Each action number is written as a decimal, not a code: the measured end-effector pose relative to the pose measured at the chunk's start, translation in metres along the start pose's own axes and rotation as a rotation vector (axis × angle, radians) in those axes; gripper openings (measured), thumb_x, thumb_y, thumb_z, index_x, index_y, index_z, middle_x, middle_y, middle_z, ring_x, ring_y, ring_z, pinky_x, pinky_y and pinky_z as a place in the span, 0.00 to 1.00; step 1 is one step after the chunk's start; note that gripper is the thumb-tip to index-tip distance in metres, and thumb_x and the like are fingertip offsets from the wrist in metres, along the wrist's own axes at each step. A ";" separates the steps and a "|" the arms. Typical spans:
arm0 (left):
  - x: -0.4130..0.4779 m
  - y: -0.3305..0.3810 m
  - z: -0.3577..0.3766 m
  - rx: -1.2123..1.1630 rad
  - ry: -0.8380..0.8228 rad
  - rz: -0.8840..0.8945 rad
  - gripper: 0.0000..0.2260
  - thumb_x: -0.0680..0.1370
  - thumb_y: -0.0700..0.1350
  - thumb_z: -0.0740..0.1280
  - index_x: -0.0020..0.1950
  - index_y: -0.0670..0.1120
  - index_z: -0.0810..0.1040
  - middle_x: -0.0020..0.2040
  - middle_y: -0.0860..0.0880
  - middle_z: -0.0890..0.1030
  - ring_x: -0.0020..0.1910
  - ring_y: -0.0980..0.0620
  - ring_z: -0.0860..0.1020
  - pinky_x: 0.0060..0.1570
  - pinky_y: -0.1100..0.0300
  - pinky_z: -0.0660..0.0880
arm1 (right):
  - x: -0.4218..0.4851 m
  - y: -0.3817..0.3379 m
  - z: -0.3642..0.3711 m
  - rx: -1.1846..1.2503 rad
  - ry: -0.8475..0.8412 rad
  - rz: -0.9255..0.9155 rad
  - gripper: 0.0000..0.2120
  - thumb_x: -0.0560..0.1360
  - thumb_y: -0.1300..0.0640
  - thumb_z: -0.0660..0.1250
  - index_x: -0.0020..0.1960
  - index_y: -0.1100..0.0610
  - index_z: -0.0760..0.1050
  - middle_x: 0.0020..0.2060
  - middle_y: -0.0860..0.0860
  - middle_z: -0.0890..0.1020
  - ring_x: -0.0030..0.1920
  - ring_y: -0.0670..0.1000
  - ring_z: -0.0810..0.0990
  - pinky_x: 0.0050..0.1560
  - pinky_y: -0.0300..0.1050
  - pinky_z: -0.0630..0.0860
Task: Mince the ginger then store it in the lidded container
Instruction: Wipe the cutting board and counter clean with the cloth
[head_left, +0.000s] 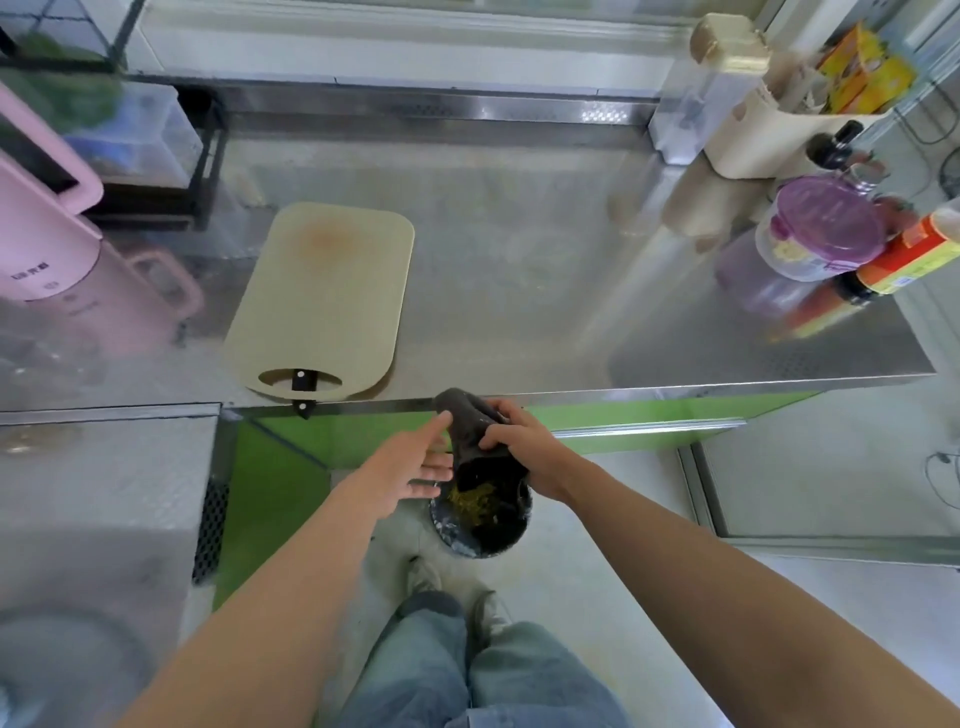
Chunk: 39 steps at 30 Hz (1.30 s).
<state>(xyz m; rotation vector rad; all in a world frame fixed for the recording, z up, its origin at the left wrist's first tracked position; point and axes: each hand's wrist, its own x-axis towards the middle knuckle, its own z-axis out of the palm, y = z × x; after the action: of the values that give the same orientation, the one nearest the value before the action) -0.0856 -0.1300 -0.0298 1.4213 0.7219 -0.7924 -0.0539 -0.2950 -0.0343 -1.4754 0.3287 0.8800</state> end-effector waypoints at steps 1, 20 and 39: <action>-0.003 -0.005 0.006 -0.041 -0.037 0.003 0.17 0.79 0.55 0.64 0.54 0.41 0.78 0.50 0.41 0.83 0.50 0.43 0.81 0.52 0.50 0.78 | -0.003 0.003 -0.001 -0.006 -0.035 0.002 0.22 0.67 0.67 0.64 0.60 0.54 0.74 0.52 0.57 0.79 0.51 0.56 0.77 0.58 0.53 0.75; -0.028 -0.036 0.090 -0.349 0.340 0.106 0.14 0.83 0.48 0.56 0.57 0.39 0.73 0.52 0.39 0.78 0.49 0.43 0.76 0.51 0.49 0.74 | -0.066 0.033 -0.067 -0.390 -0.093 -0.165 0.05 0.73 0.61 0.72 0.44 0.60 0.77 0.35 0.51 0.81 0.37 0.49 0.80 0.45 0.43 0.79; -0.051 -0.028 0.110 0.296 0.148 0.327 0.40 0.74 0.44 0.73 0.79 0.50 0.53 0.74 0.48 0.63 0.74 0.49 0.61 0.67 0.56 0.60 | -0.081 -0.012 -0.087 -0.213 -0.113 -0.150 0.05 0.79 0.58 0.66 0.44 0.57 0.76 0.37 0.54 0.79 0.37 0.50 0.77 0.40 0.41 0.76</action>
<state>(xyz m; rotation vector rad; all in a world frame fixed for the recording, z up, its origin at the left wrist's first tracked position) -0.1405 -0.2376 -0.0002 1.8251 0.4761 -0.5554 -0.0714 -0.4000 0.0195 -1.6152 0.0396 0.8934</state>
